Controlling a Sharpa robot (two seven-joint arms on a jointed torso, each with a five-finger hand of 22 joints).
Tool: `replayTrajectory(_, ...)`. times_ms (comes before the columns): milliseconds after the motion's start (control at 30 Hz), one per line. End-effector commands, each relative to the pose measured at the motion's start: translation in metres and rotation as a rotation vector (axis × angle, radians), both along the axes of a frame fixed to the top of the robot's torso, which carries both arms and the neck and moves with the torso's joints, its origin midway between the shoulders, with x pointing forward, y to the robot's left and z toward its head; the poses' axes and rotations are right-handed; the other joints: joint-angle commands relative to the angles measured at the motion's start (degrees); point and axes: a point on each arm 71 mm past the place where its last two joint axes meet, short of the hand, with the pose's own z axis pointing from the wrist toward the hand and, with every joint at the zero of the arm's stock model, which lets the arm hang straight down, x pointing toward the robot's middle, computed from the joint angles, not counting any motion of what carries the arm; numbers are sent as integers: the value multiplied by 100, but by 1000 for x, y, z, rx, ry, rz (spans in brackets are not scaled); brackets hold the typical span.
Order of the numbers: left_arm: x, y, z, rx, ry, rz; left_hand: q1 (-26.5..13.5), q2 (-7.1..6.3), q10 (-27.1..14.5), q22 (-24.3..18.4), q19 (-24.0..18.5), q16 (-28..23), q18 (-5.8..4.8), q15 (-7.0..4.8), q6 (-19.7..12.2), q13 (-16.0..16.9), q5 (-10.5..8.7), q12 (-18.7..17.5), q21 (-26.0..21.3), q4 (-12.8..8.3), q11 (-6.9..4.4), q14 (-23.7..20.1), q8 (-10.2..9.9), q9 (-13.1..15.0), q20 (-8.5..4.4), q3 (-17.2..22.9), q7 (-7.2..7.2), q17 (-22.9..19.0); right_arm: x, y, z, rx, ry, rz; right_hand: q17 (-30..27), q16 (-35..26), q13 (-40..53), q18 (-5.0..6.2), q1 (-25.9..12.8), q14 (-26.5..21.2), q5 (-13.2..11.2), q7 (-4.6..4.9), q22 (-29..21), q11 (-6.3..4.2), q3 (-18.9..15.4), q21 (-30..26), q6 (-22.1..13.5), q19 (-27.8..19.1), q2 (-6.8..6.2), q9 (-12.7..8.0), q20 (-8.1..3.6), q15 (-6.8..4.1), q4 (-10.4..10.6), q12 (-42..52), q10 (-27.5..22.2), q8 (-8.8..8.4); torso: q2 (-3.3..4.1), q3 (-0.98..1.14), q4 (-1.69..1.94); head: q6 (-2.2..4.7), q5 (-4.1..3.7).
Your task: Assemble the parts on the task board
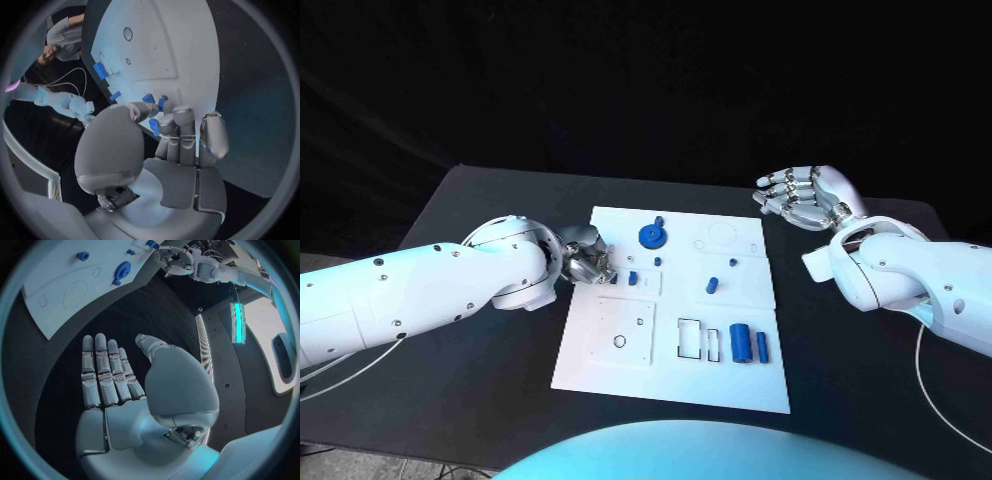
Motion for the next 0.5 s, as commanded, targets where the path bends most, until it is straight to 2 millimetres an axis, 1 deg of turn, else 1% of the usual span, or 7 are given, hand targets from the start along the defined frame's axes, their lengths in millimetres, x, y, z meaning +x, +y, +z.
replayTrajectory(33,-1,-1,-2,10,16,-20,-16,51,1,3,-4,1,-66,-19,30,8,25,13,14,-1014,-9,7,38,7,-9,1050,2,2,-1,1,0,0,-3,15,-8,-28,-8,55,-60,-7,35,193,-5,7,-34,-27,14,-16,-2,-7,36,27,2,-21,-18,-29,-2,2,0,-6,-4)
replayTrajectory(500,-1,-4,-3,9,17,-26,-16,51,1,3,-4,1,-66,-19,30,8,25,13,14,-1014,-9,7,38,7,-9,1050,2,2,-1,1,0,1,-5,15,-8,-28,-8,55,-60,-7,35,193,-5,7,-34,-27,14,-16,-2,-7,36,27,2,-21,-18,-29,3,-1,-2,-26,-6)
